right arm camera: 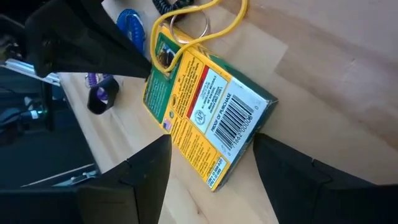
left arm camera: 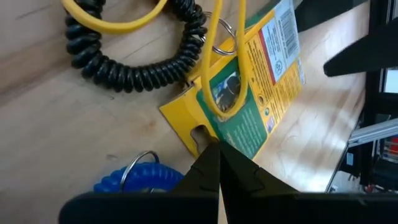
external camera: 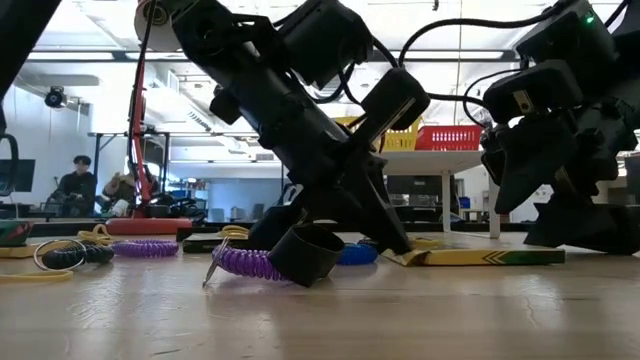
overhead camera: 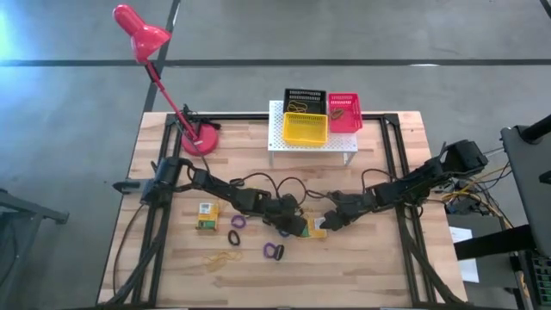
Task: Pick & Place Office Desk Supplies
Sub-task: Put the yellow crayon box in the yellow bin on the shelf
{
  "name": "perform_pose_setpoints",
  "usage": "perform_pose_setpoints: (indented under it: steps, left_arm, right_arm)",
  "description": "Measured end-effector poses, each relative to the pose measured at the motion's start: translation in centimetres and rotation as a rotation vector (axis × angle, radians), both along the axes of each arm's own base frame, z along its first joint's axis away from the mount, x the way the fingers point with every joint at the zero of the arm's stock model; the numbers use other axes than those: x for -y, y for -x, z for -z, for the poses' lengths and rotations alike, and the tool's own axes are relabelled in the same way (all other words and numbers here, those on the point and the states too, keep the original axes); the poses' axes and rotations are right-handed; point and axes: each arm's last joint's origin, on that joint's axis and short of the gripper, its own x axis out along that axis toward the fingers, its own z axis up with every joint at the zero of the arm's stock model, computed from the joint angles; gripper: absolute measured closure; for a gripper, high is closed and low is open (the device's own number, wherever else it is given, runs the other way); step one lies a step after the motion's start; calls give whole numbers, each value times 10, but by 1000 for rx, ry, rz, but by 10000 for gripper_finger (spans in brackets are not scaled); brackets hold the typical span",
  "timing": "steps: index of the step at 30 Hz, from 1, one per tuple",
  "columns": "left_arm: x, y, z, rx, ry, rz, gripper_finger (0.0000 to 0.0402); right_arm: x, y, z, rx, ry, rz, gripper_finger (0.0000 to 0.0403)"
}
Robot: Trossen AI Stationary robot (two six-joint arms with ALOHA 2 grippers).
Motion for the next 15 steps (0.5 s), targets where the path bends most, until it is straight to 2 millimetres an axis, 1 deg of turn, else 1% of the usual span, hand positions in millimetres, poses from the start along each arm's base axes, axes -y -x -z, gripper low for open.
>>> perform_pose_setpoints:
  steps: [6,9,15]
  left_arm:
    - [0,0,0,12,-18,-11,398]
    - [-1,-1,0,23,-30,-23,398]
    - [-1,-6,-4,108,-55,-39,398]
  right_arm:
    - [0,1,-14,60,-56,14,179]
    - [0,1,-25,117,-78,23,179]
    - [2,3,-43,215,-83,56,179]
